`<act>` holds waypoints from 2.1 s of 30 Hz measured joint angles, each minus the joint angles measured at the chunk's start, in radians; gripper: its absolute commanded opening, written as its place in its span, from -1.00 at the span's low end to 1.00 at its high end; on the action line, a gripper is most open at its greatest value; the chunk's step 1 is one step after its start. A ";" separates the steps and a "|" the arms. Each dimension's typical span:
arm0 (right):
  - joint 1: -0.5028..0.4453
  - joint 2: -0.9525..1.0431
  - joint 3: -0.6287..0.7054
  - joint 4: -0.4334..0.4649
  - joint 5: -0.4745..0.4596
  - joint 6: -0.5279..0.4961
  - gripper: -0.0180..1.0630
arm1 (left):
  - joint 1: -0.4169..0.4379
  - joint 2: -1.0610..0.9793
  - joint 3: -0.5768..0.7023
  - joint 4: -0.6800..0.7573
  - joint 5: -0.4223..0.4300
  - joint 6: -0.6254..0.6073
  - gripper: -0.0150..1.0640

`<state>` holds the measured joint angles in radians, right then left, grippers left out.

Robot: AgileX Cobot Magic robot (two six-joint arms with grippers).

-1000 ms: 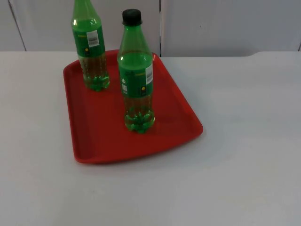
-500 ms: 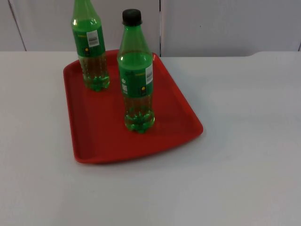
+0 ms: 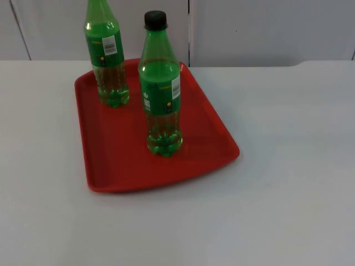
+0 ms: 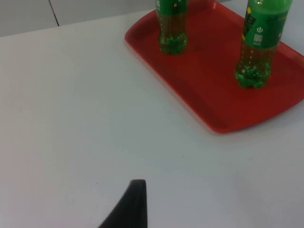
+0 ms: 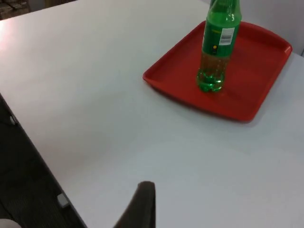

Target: Place the bottle upright on the tray.

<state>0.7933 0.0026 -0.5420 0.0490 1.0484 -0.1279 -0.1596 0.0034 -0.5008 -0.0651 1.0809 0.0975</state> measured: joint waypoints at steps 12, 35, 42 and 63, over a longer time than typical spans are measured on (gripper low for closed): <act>0.000 0.000 0.025 -0.060 0.032 0.117 0.61 | 0.000 0.000 0.000 0.000 0.000 0.000 0.98; 0.000 0.000 0.025 -0.060 0.032 0.117 0.98 | 0.000 0.000 0.000 0.000 0.000 0.000 0.98; 0.000 0.000 0.025 -0.060 0.032 0.117 0.98 | 0.000 0.000 0.000 0.000 0.000 0.000 0.98; 0.000 0.000 0.025 -0.060 0.032 0.121 0.98 | 0.000 0.000 0.000 0.065 0.000 -0.051 0.98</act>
<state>0.7933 0.0026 -0.5172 -0.0112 1.0807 -0.0073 -0.1596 0.0034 -0.5008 0.0000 1.0809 0.0465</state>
